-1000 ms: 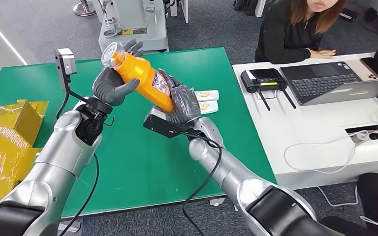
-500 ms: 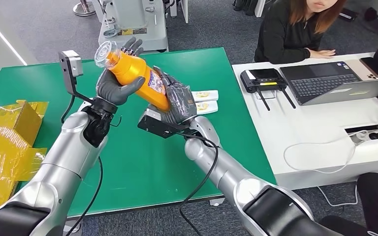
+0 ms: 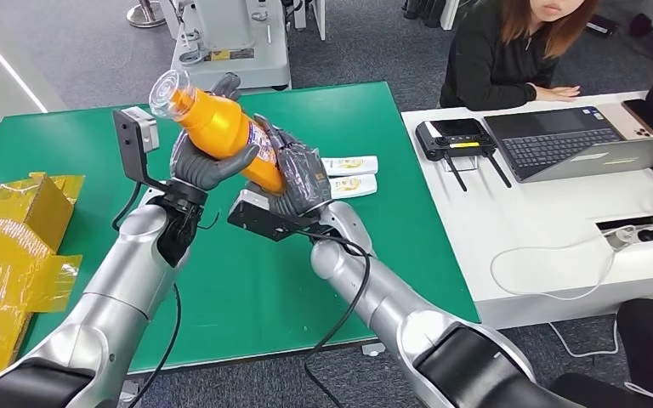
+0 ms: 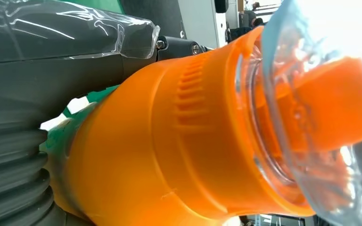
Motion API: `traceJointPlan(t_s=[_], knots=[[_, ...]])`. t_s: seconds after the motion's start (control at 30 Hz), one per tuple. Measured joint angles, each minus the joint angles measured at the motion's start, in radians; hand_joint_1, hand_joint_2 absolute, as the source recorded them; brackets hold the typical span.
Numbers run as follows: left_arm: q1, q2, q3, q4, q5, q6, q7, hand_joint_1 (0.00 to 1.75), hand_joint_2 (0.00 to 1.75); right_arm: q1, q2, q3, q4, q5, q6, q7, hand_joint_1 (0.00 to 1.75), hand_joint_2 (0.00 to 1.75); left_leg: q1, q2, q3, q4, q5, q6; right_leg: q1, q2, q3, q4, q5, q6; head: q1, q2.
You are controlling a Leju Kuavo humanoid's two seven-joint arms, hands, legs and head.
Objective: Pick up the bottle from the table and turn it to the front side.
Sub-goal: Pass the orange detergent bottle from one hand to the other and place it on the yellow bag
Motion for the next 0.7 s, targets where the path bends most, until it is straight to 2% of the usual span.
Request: traceJointPlan(t_s=[0.4,0.7], knots=[[0.012,0.001,0.015,-0.004,0.007,-0.001,-0.002,0.00,1.75,0.000,0.000,-0.001,0.022,0.010,0.000,0.008,1.75,1.75,0.000,0.000,0.000,0.000,0.000,0.000,0.000,0.000,0.000,0.000,0.000,0.000,0.000,0.000],[0.018,0.000,0.075,-0.029,0.043,0.003,-0.033,0.00,1.75,0.023,-0.010,-0.002,0.044,0.011,0.010,0.005,1.75,1.75,0.000,0.000,0.000,0.000,0.000,0.000,0.000,0.000,0.000,0.000,0.000,0.000,0.000,0.000]])
